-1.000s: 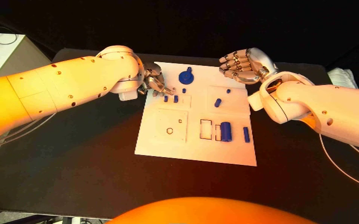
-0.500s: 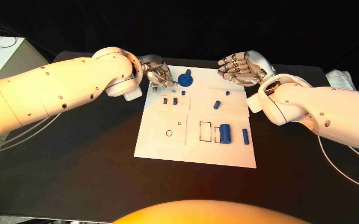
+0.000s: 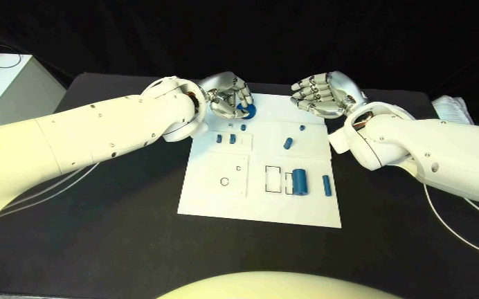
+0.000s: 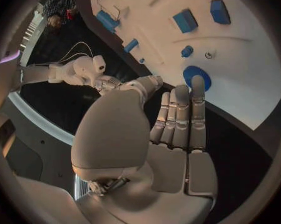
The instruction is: Assemble the parts on the task board
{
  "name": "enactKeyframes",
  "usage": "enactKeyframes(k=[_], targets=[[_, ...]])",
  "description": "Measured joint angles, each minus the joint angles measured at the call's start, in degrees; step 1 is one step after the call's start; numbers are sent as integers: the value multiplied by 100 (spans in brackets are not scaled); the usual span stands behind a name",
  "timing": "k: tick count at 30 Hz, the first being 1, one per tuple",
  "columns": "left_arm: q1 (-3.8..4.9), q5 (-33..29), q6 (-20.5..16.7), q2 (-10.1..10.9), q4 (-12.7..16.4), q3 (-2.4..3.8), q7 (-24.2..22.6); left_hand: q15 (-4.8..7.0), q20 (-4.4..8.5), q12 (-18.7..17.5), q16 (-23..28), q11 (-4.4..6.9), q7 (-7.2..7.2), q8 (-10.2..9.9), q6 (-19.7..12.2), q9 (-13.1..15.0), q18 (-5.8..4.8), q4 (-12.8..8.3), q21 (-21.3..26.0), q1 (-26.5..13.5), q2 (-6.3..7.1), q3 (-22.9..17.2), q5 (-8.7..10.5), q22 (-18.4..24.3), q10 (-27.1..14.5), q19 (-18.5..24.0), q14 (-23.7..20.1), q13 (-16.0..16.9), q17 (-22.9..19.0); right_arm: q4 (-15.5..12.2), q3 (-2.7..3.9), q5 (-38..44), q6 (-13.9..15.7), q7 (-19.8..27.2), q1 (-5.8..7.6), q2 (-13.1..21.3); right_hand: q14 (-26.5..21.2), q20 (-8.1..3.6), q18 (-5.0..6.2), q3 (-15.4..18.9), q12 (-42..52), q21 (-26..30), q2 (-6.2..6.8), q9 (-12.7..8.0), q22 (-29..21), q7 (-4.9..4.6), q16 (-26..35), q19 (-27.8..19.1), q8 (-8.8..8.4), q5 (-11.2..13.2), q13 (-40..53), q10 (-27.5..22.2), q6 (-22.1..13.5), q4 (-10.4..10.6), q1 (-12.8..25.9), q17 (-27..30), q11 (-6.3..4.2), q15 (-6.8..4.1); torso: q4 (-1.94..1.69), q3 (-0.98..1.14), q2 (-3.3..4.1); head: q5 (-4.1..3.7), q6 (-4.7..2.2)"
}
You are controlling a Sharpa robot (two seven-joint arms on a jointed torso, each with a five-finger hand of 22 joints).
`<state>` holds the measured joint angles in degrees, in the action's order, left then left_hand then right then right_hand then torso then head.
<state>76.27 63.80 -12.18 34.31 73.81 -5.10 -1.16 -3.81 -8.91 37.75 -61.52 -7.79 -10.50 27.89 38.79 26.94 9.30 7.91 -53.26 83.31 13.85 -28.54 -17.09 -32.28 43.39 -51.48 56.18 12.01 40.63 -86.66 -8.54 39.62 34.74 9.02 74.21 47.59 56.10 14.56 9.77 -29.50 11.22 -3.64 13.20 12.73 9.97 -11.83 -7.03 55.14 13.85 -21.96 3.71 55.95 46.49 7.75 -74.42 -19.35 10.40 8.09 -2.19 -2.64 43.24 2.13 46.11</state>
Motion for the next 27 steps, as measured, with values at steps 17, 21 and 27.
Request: enactKeyframes(k=[17,21,27], targets=[[-37,1279,398,-319,-354,-84,40,41,-29,65,-772,57,180,-219,505,-471,60,-40,-290,-200,119,120,50,-190,195,29,212,-175,18,2,0,-14,1,8,-1,-16,0,0,0,0,0,0,0,-5,-18,0,23,0,0,0,0,0,0,0,0,14,0,0,-3,4,2,-34,11],[-40,1416,607,-338,-361,-87,172,43,-29,81,-853,63,166,-242,520,-500,60,-14,-305,-241,124,145,60,-198,210,29,249,-175,97,2,0,-14,1,8,-1,-18,0,0,0,0,0,0,0,-5,-18,0,23,0,0,0,0,0,0,0,0,14,0,0,-5,2,1,-44,12],[-50,1546,803,-364,-377,-90,336,54,-9,81,-977,86,140,-264,588,-531,59,-7,-332,-246,120,152,60,-210,232,9,364,-181,197,3,0,-16,0,9,-1,-25,0,0,0,0,0,0,0,-5,-18,0,23,0,0,0,0,0,0,0,0,13,0,0,-9,-1,0,-57,16]])
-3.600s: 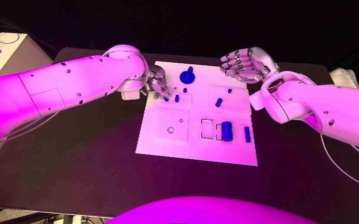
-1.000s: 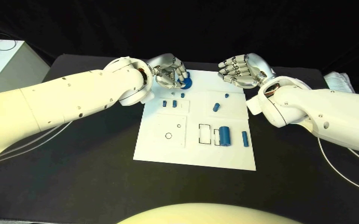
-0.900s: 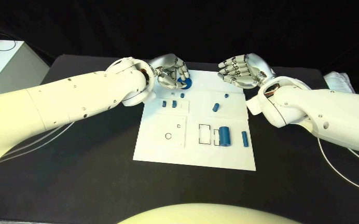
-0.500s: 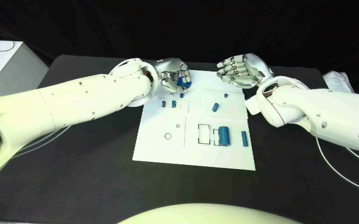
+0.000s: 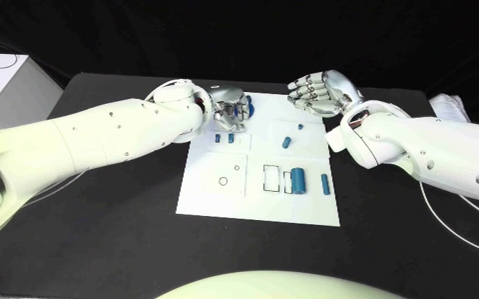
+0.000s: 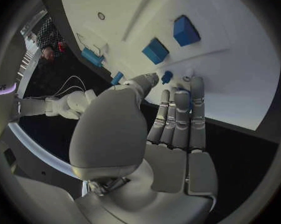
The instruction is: Assemble the parts on the task board
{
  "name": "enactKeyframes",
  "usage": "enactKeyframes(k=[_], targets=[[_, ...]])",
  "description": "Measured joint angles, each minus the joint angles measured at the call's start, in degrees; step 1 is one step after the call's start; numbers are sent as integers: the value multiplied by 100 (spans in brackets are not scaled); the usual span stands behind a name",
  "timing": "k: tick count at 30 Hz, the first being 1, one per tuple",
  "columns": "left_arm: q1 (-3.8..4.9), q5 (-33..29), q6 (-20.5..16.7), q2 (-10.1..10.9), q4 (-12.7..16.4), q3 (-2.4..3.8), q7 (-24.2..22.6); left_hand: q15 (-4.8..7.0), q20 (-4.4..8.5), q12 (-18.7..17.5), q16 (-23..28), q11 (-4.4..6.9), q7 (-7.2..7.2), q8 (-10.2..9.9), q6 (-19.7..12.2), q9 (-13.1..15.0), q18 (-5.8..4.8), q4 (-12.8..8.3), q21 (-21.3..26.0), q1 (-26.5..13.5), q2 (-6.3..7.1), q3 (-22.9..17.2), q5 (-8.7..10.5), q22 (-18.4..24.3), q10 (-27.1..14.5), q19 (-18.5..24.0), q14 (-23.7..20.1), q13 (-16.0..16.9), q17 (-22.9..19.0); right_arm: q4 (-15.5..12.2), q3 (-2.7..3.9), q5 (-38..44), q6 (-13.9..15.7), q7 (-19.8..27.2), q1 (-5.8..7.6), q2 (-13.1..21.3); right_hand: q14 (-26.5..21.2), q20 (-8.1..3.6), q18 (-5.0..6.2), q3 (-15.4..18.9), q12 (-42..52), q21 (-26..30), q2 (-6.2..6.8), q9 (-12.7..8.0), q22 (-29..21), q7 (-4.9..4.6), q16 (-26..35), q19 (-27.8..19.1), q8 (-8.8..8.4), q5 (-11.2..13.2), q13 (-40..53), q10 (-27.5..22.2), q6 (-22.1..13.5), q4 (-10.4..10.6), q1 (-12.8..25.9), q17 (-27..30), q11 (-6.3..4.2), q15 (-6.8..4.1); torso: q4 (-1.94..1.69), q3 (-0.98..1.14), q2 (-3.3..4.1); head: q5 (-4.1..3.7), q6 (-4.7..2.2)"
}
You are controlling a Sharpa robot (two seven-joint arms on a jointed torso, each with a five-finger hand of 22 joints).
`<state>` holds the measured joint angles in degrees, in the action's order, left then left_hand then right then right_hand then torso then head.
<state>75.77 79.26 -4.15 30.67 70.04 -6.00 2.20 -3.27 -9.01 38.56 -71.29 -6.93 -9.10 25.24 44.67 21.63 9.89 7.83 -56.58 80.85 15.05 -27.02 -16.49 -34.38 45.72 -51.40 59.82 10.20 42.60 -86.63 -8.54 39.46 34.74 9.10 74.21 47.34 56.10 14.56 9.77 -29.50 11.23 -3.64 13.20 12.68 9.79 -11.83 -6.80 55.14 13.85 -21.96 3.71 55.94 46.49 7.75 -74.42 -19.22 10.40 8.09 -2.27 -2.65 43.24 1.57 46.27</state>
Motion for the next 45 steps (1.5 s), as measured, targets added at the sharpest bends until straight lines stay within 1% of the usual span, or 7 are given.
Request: enactKeyframes(k=[6,15,22,24,32,38,45], targets=[[-27,68,108,-29,-10,-4,107,9,-22,22,-60,8,0,0,42,-15,-1,0,-21,0,0,0,0,-6,8,-23,50,-8,70,0,0,-1,-1,0,0,-1,0,0,0,0,0,0,0,0,0,0,0,0,0,0,0,0,0,0,0,0,0,0,4,0,1,-8,15],[-38,108,179,-35,-13,-1,177,41,19,22,-234,38,22,-17,187,-59,-1,0,-79,-23,-23,-1,0,-44,122,-63,186,-30,194,0,0,-3,-1,1,0,-3,0,0,0,0,-24,0,-24,0,-11,0,0,0,0,0,0,0,0,0,-24,8,0,0,2,2,1,-21,34],[-39,115,185,-36,-26,-2,195,120,80,22,-430,121,65,-73,392,-126,-1,-114,-246,142,-187,-242,0,-139,393,-124,408,-93,385,-1,0,-4,-2,1,0,-3,0,0,0,0,-24,0,-24,1,-10,0,0,0,0,0,0,0,0,0,-24,8,0,0,-2,7,0,-25,41],[-40,115,182,-41,-39,-2,195,142,96,-37,-477,144,70,-100,465,-135,-1,-145,-305,190,-235,-321,0,-171,472,-140,470,-121,408,-3,0,-4,-3,1,0,-3,0,0,0,0,-24,0,-24,1,-10,0,0,0,0,0,0,0,0,0,-24,8,0,0,-1,7,-1,-25,43],[-47,95,150,-88,-107,3,187,184,106,-289,-532,178,82,-205,598,-163,-2,-232,-444,176,-296,-487,22,-283,683,-140,511,-241,384,-8,0,-5,-9,1,0,-4,0,0,0,0,-24,0,-47,1,-23,0,0,0,0,-23,0,0,0,0,0,17,0,0,1,3,-1,-22,43],[-59,78,107,-115,-158,10,168,192,124,-521,-563,192,82,-301,675,-166,-2,-302,-523,175,-296,-556,22,-334,830,-122,560,-330,368,-19,0,-5,-16,0,0,-1,0,0,0,0,-24,0,-46,1,-22,0,0,0,0,-23,0,0,0,0,-1,16,0,0,-1,3,-1,-32,53],[-72,42,53,-122,-165,12,123,172,123,-732,-587,162,82,-420,675,-174,-2,-301,-546,83,-250,-556,46,-348,879,-122,581,-431,320,-34,0,-5,-23,-3,0,5,0,0,0,0,-24,0,-46,1,-22,0,0,0,0,-22,0,0,0,0,-1,16,0,0,-4,4,-1,-37,60]])
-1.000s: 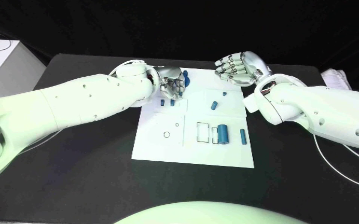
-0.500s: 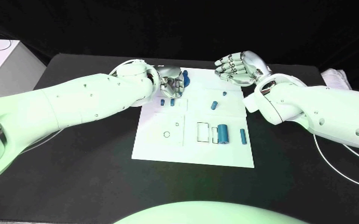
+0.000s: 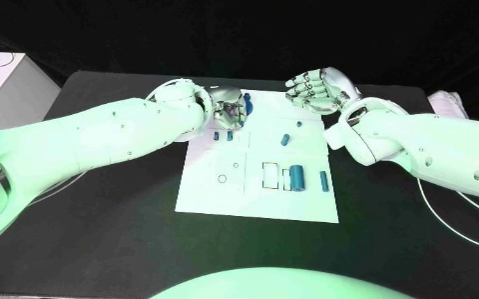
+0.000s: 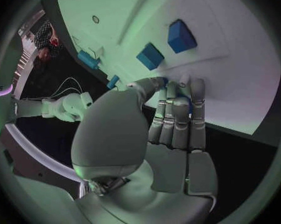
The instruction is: Assemble the parts on the task board
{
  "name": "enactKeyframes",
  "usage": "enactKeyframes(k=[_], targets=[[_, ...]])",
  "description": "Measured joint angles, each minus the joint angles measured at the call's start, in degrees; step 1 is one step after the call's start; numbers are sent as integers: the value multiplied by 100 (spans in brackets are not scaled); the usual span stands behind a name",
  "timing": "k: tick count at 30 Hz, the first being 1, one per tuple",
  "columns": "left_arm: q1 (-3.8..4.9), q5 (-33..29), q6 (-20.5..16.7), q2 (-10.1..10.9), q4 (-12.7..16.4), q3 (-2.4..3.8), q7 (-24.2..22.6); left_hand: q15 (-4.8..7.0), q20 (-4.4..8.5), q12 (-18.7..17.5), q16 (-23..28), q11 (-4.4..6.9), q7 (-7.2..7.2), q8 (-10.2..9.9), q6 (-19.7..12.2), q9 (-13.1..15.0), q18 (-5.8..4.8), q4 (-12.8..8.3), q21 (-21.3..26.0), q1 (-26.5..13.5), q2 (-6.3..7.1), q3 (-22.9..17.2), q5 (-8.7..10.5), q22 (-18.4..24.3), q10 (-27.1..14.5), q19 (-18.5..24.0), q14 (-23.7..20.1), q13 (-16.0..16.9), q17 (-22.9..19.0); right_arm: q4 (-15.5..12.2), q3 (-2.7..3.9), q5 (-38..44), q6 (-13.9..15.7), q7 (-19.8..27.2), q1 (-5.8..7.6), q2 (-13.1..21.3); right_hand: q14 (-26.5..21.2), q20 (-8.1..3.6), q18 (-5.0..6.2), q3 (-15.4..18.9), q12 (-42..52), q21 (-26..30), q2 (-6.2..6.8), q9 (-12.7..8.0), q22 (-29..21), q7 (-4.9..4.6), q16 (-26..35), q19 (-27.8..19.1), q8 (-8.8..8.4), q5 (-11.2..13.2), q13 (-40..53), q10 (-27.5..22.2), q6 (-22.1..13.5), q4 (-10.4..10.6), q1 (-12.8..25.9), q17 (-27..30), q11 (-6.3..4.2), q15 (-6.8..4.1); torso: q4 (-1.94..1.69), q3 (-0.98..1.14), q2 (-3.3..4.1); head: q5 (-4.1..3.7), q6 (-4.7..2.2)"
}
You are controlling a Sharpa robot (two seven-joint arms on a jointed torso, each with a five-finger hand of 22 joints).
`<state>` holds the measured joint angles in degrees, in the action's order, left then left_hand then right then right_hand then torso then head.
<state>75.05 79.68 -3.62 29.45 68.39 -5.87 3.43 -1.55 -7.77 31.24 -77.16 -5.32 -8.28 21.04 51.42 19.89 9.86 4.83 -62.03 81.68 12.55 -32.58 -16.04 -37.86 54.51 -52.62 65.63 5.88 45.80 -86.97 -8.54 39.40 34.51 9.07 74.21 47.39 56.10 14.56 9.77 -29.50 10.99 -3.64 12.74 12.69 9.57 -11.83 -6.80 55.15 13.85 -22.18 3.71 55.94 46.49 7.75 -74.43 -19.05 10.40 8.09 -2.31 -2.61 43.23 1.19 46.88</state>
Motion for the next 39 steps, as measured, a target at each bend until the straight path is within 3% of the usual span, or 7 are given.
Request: enactKeyframes(k=[9,32,39], targets=[[-8,-34,-41,-2,27,-2,-63,-94,-41,-463,0,-87,-75,-332,-200,-71,-1,-48,0,-113,113,-48,6,0,-6,83,-94,-152,-297,-5,0,0,-4,-2,0,6,0,0,0,0,0,0,0,1,-13,0,0,0,0,0,0,0,0,0,0,10,0,0,0,3,-4,-8,5],[-3,-56,2,-12,36,7,-53,-150,-62,-618,1,-147,-91,-333,-72,-51,-2,-102,0,-113,114,-68,6,2,-66,103,-159,-172,-441,-7,0,0,-18,-5,0,6,0,0,0,0,0,0,0,-4,-23,0,0,0,0,0,0,0,0,0,0,18,0,0,2,-1,-4,-20,24],[2,-43,34,-33,14,11,-37,-124,-62,-615,1,-146,-55,-333,-26,-44,-2,-183,-26,-50,51,-86,6,-16,-65,103,-229,-142,-538,-6,0,0,-22,-5,0,6,0,0,0,0,0,0,0,-3,-30,0,0,0,0,0,0,0,0,0,0,23,0,0,2,-1,-5,-29,35]])
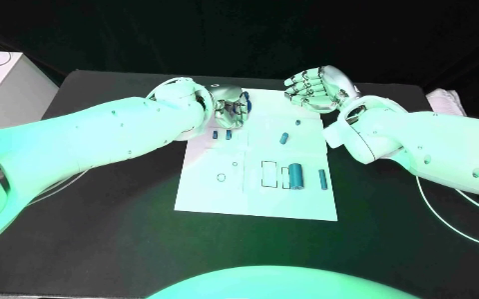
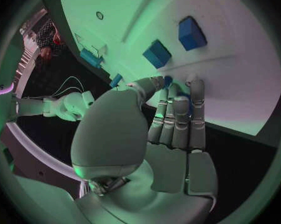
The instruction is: Assemble the parts on the task board
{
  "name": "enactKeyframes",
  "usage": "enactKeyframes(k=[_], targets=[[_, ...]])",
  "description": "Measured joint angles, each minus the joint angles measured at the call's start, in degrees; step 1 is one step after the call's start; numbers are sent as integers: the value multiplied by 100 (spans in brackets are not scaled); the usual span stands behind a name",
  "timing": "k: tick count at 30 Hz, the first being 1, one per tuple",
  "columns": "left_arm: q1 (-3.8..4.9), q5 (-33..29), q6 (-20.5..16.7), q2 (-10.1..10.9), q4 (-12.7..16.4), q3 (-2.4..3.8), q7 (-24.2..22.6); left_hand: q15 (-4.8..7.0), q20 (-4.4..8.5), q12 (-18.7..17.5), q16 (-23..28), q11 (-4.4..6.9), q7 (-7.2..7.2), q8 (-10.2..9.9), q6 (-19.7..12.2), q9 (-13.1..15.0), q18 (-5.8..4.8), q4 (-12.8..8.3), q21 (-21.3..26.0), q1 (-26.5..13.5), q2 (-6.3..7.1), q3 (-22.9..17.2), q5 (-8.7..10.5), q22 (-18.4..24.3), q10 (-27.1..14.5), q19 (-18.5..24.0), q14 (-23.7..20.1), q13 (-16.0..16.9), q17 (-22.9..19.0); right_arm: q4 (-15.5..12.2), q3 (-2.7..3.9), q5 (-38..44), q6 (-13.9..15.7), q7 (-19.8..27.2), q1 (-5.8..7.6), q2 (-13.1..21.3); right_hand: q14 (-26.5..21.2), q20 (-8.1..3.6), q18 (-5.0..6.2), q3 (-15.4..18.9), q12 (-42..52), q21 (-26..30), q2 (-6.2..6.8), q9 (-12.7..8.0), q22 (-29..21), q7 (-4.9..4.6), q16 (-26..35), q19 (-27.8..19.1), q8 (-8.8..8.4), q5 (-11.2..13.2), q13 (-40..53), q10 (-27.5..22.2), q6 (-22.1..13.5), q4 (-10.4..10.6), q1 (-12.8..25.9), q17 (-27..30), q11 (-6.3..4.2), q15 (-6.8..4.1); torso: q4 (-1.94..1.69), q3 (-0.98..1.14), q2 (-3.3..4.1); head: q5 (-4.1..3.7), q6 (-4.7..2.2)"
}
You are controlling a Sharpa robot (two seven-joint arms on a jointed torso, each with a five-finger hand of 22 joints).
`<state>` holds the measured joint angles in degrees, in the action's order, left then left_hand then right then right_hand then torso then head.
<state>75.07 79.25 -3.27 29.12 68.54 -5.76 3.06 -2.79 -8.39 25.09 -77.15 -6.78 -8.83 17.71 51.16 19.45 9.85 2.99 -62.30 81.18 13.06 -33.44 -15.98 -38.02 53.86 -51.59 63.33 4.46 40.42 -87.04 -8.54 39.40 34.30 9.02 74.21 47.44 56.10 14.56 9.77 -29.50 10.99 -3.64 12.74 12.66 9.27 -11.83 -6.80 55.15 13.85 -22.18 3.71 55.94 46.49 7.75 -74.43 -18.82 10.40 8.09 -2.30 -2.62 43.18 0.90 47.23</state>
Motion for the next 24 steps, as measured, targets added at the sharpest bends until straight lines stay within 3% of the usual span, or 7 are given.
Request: enactKeyframes(k=[5,11,24], targets=[[2,13,15,-17,-20,2,4,0,0,70,0,-6,-8,0,70,12,0,-51,-41,42,-42,0,0,-23,16,0,0,37,-14,0,0,0,-3,0,0,-1,0,0,0,0,0,0,0,0,0,0,0,0,0,0,0,0,0,0,0,0,0,0,3,0,0,-5,4],[0,33,15,-32,-34,3,4,16,0,187,-44,63,4,0,160,24,0,-133,-106,76,-121,9,0,-58,105,0,16,88,61,0,0,0,-7,0,0,-1,0,0,0,0,0,0,0,0,0,0,0,0,0,0,0,0,0,0,0,0,0,0,0,0,0,-10,10],[1,87,20,-57,-69,-3,-6,54,21,221,-78,74,25,0,180,23,-1,-182,-152,76,-121,25,23,-87,156,21,55,134,86,0,0,0,-16,-1,0,0,0,0,0,0,0,0,0,1,0,0,0,0,0,0,0,0,0,0,0,-1,0,0,2,2,1,-22,37]])
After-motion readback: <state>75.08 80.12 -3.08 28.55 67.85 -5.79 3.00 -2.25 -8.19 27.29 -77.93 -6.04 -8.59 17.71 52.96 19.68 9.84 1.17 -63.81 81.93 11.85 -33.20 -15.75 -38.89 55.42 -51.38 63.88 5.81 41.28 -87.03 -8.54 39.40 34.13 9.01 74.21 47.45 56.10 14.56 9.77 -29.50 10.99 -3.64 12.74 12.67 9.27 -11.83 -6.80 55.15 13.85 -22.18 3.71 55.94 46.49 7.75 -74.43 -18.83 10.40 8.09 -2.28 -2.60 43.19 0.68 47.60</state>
